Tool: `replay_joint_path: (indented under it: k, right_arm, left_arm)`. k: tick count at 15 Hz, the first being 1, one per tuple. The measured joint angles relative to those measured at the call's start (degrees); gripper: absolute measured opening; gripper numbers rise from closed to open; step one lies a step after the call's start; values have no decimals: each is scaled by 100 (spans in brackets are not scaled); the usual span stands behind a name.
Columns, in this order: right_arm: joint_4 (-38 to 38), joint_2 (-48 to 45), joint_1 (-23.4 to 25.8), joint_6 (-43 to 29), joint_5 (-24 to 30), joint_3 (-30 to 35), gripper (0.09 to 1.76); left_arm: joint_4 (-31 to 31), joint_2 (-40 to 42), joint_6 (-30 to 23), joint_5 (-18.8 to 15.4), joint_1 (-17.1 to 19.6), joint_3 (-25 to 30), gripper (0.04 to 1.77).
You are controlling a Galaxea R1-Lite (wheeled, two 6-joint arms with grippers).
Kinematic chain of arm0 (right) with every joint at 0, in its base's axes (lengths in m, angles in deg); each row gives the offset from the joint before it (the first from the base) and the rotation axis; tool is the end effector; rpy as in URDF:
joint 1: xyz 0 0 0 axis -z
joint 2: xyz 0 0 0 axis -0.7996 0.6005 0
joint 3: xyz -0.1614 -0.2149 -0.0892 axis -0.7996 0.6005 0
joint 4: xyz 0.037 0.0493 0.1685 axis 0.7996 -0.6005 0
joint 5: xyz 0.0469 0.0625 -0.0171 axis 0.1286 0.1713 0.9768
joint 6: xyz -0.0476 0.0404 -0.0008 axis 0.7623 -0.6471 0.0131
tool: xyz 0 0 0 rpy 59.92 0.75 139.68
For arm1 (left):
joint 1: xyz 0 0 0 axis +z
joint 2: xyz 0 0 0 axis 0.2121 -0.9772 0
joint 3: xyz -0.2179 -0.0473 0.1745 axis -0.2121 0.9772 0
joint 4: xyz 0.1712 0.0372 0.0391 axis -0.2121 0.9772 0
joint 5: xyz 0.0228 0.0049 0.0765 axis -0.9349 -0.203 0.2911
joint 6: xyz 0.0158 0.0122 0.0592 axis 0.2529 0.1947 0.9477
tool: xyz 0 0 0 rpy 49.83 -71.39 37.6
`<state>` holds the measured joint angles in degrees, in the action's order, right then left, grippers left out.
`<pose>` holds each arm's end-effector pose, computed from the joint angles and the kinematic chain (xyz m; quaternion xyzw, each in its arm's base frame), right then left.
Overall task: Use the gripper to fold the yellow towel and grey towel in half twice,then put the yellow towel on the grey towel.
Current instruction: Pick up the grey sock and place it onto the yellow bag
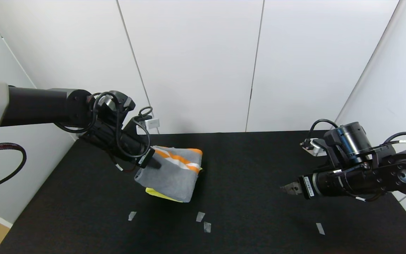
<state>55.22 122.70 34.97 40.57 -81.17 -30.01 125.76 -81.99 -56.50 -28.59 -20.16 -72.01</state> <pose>0.3092 0.1074 0.0963 0.0074 0.4292 0.1584 0.8892 0.3779 -0.0748 0.1303 0.0686 0.4786 -0.2875 0.8268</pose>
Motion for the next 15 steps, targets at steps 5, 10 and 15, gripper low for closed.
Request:
replay_joint_path:
  k: [5, 10, 15]
  right_arm:
    - [-2, 39, -89, -2, -18, -2, 171]
    - [-2, 39, -102, -2, -18, -2, 171]
    - [-2, -17, -96, -2, -7, 2, 171]
  left_arm:
    - [-41, -297, -306, -222, 180, -38, 19]
    - [-48, -449, -357, -215, 211, -110, 49]
    - [40, -374, -336, -90, 213, -110, 107]
